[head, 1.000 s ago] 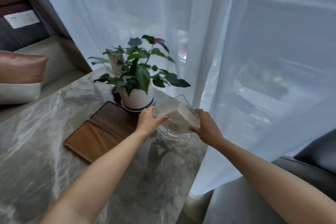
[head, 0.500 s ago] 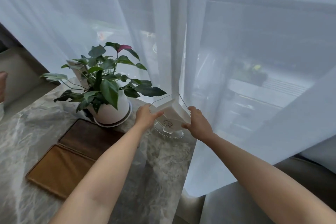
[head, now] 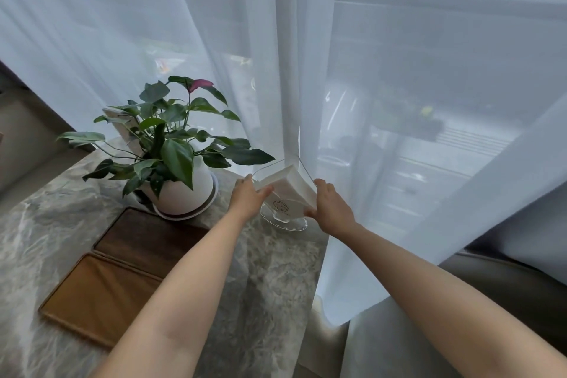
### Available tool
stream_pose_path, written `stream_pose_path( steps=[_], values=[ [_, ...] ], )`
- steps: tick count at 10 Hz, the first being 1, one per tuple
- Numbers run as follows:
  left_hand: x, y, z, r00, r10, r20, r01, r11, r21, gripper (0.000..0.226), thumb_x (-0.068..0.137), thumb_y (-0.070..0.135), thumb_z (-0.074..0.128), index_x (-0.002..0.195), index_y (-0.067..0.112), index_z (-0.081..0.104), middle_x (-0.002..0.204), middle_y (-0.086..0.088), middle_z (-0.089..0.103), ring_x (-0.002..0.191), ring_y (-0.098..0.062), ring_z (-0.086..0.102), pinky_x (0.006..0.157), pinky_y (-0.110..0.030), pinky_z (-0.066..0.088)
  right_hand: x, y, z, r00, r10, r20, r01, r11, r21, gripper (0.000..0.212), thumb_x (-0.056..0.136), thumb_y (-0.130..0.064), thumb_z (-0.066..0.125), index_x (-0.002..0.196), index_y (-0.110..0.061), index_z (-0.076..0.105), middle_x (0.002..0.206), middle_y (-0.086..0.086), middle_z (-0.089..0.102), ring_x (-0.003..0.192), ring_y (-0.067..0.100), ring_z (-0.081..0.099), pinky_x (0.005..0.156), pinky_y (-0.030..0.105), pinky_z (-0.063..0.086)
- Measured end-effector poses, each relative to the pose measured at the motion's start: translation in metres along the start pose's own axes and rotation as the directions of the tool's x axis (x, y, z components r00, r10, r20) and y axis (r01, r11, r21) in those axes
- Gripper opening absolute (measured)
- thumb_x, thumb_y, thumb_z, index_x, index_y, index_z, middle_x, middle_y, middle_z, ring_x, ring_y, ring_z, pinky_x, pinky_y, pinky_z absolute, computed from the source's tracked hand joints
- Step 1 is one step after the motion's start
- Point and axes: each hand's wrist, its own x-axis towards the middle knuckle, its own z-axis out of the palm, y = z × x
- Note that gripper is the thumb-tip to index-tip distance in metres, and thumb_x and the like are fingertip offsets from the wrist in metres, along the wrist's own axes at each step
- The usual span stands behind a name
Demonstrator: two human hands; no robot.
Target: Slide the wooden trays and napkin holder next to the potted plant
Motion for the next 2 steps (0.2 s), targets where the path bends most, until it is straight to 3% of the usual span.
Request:
stream_pose_path(
  steps=[2],
  values=[
    [-0.019,-0.017,-0.008,0.996,0.057,-0.075,-0.034,0.96,0.279,0.061,0.097,0.042,0.036,0.144,0.004,0.028,0.145,-0.021,0.035,0.134,-0.035,0.036,0.106,-0.044,0.036,-0.014,-0.008,0.002,0.993,-0.059,-0.1,0.054,0.997,-0.053,0.069,0.089,-0.027,0.056,0.143,-0.006,0.017,0.141,0.016,0.034,0.122,0.034,0.039,0.092,0.04,0.042]
  ],
)
